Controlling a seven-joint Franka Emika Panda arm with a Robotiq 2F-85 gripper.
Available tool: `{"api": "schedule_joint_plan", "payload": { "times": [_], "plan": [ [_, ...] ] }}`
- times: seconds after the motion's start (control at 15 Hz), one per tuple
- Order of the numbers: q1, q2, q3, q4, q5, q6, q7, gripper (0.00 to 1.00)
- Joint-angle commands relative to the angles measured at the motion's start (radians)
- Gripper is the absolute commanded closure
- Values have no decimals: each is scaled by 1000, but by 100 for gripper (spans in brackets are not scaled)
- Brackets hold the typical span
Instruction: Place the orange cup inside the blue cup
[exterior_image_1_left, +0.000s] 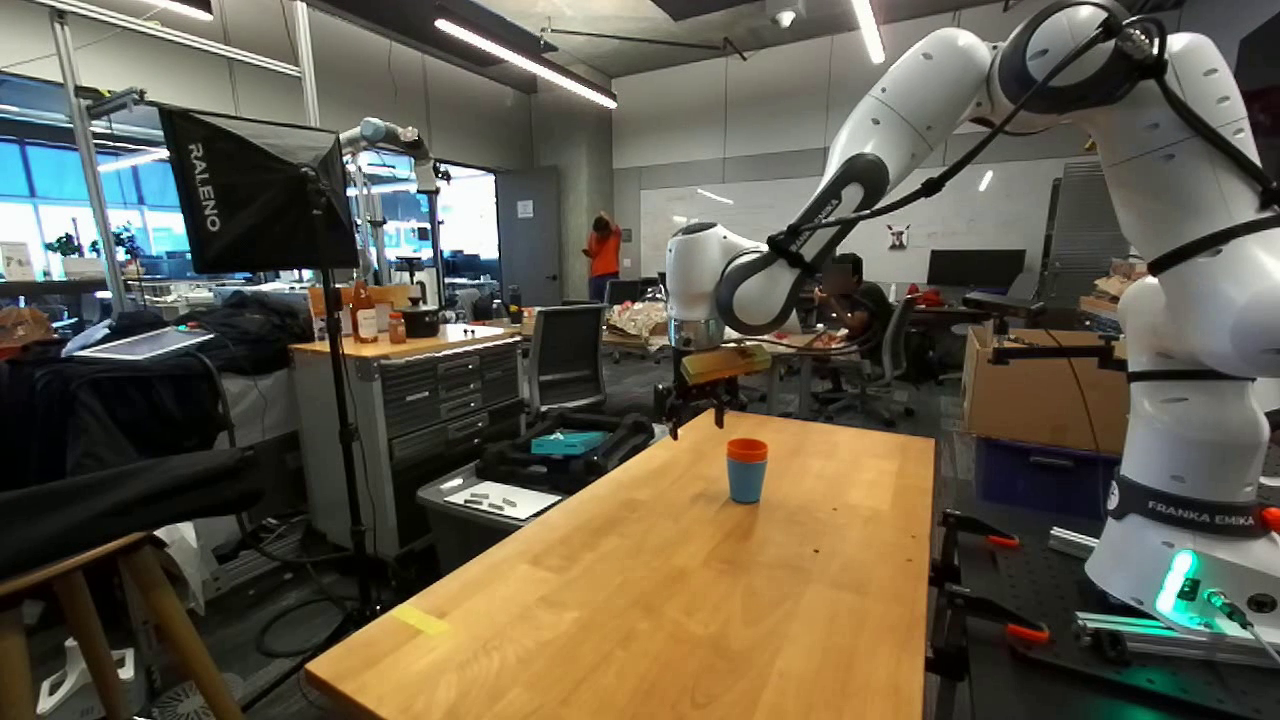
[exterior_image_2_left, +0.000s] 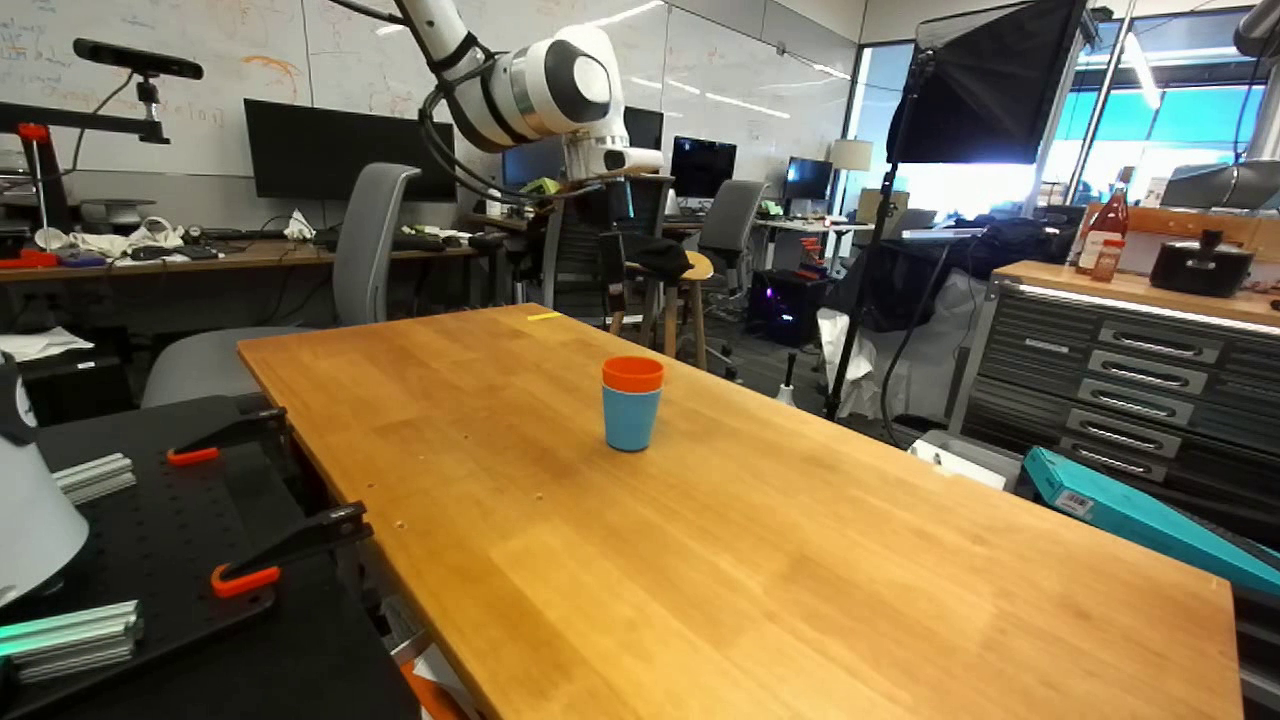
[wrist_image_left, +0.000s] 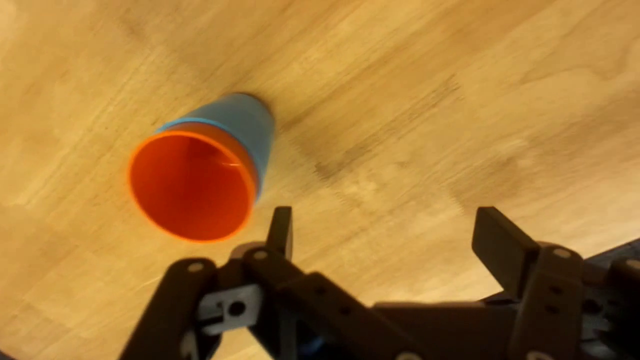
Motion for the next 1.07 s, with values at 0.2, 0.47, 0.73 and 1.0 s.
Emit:
{"api": "schedule_joint_plan", "payload": {
  "times": [0.2, 0.47, 0.73, 1.0],
  "plan": [
    [-78, 54, 157, 144, 383, -1, -366, 0],
    [-82, 122, 167, 266, 498, -51, -519, 0],
    [-50, 178, 132, 375, 452, -88, -559, 0],
    [-27, 216, 114, 455, 400, -83, -577, 0]
  ]
}}
